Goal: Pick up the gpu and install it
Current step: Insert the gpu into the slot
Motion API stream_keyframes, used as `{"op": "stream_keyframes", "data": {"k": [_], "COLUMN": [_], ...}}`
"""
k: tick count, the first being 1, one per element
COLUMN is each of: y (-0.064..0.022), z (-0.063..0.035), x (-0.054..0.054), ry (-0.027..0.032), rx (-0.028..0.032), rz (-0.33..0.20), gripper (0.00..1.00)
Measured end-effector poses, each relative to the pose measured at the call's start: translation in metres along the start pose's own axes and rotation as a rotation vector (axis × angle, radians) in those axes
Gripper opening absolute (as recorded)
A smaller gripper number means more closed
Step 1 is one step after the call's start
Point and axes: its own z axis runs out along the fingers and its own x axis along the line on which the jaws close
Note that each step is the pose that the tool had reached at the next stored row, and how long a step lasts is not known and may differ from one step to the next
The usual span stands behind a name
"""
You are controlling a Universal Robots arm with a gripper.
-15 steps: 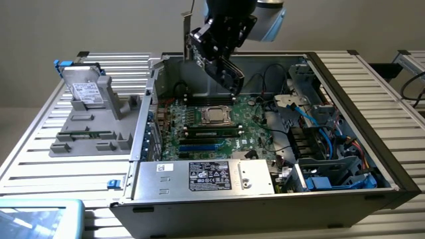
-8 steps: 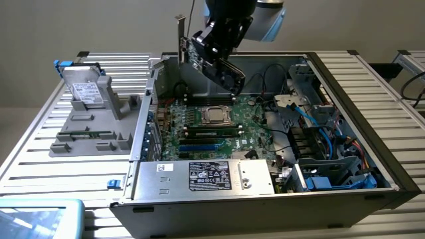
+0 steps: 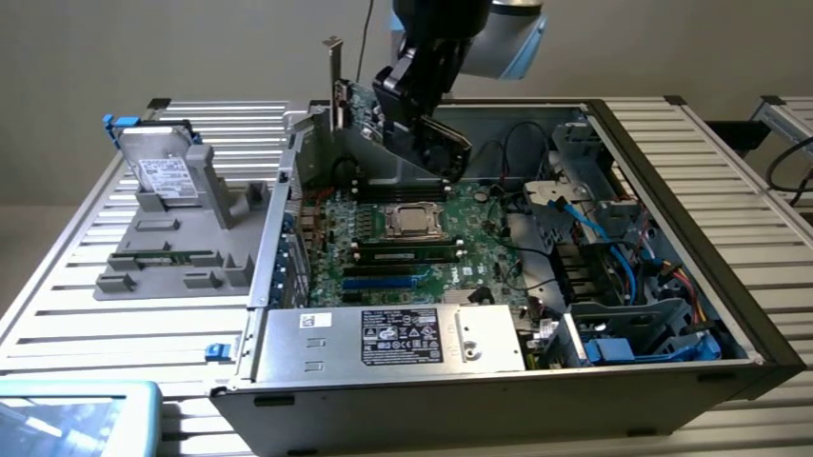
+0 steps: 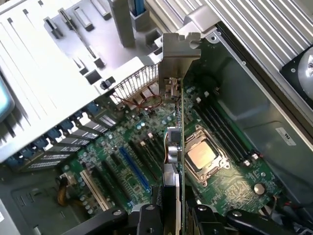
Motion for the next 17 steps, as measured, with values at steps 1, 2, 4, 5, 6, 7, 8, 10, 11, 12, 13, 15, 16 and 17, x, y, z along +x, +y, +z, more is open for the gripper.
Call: {"op": "stream_keyframes", "data": {"k": [1,2,4,5,6,7,8,10,11,12,13,15,16,17], "y": [0.0,0.0,-0.0001,-0.0001,-0.0001,-0.0001,-0.0001,-0.0001,-0.0001,-0.0002,-0.0002,-0.0003,-0.0002,-0.0002], "z": [0.0002,0.0003,0.0006,0.0007,0.0008,0.0009,0.0009,0.0011,0.0011,0.0012,0.0012,0.0014,0.0016,0.0017], "x": [0.0,0.0001,0.0001,0.0,0.0001,0.0001,0.0001,0.0001,0.0001,0.0001,0.0,0.0001,0.0001,0.0001], "ry": [0.0013,0.0021,0.0013,0.0006,-0.0002,-0.0011,-0.0018,-0.0017,0.0003,0.004,0.008,0.0158,0.0186,0.0212], "rx": [0.0025,0.0057,0.0156,0.0212,0.0271,0.0335,0.0401,0.0527,0.0575,0.0605,0.0625,0.0636,0.0635,0.0635], "rz": [-0.017,-0.032,-0.059,-0.071,-0.082,-0.093,-0.103,-0.124,-0.135,-0.149,-0.163,-0.199,-0.217,-0.233], "gripper": [0.28,0.28,0.28,0.28,0.28,0.28,0.28,0.28,0.28,0.28,0.28,0.28,0.28,0.28]}}
